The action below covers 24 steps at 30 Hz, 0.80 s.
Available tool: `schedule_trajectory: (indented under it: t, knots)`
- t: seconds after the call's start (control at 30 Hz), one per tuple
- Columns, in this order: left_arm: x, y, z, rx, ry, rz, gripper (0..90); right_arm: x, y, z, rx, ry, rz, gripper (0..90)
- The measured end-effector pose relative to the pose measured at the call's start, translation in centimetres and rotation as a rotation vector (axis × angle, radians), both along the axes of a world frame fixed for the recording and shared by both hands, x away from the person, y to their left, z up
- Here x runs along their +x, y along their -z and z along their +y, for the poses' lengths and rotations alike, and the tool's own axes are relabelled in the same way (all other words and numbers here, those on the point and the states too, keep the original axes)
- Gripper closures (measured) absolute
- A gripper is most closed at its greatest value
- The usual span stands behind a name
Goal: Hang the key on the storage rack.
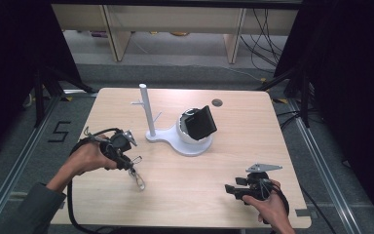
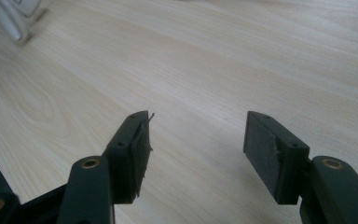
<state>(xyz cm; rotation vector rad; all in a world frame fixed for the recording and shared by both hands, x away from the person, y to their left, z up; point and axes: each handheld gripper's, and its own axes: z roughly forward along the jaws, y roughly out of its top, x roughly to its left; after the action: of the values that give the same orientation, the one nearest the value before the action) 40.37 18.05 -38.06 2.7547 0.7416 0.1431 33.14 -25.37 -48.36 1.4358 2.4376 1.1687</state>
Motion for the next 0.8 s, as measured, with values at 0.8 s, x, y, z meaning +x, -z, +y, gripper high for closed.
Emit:
schedule_trajectory:
  t: [0.8]
  knots:
    - [3.5, -7.2, 2.4, 0.009, -0.118, -0.073, 75.6, 0.1, -0.1, -0.3, -0.010, 0.006, -0.007, 41.8]
